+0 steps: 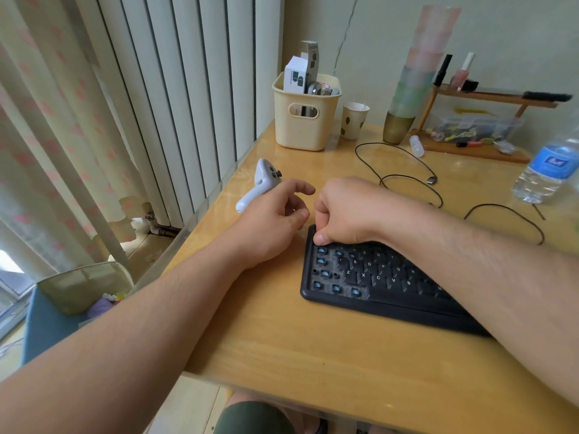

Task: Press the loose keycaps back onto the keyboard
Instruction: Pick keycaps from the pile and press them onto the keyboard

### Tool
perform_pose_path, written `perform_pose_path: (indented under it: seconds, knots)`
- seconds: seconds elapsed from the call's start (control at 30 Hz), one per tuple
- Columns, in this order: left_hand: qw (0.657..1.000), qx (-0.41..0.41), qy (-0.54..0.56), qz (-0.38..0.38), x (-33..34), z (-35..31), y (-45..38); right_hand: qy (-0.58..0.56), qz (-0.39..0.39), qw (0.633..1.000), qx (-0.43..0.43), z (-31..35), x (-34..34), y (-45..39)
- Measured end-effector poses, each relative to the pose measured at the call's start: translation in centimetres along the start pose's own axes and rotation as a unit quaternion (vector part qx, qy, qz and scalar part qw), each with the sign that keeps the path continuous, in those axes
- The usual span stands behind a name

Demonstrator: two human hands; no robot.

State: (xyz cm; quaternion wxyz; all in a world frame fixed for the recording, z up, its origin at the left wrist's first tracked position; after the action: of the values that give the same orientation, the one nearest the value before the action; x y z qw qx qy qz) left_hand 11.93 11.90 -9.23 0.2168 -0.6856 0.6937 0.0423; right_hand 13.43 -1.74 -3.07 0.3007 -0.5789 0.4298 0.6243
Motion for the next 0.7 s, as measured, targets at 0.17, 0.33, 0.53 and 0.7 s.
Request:
perform_pose_path:
  seconds: [0.17, 0.33, 0.53, 0.7]
  knots:
    - [1.0, -0.002, 0.0, 0.001, 0.1, -0.1, -0.1, -0.136, 0.01, 0.99, 0.018, -1.8, 0.7, 0.2]
    - [1.0, -0.006, 0.009, 0.0, 0.1, -0.1, -0.1, -0.143, 0.014, 0.989, 0.026, -1.7, 0.8, -0.3]
    - [1.0, -0.009, 0.008, 0.003, 0.2, 0.0, -0.1, -0.039, -0.02, 0.999, -0.009, -0.9, 0.6, 0.3]
    - [1.0, -0.013, 0.013, 0.003, 0.2, 0.0, -0.2, -0.175, 0.003, 0.985, 0.013, -2.3, 1.2, 0.1]
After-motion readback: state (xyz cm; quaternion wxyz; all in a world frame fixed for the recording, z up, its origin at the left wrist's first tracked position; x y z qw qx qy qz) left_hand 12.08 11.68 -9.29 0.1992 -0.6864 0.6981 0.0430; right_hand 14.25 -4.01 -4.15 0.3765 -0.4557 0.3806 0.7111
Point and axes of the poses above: each hand's wrist, its own y-axis away from the middle knuckle, its own x-axis out of the palm, z = x × y, the point moved 5 cm from there along -y, towards the middle knuckle, and after that the axes turned 9 degrees about y, right-handed, at the moved point
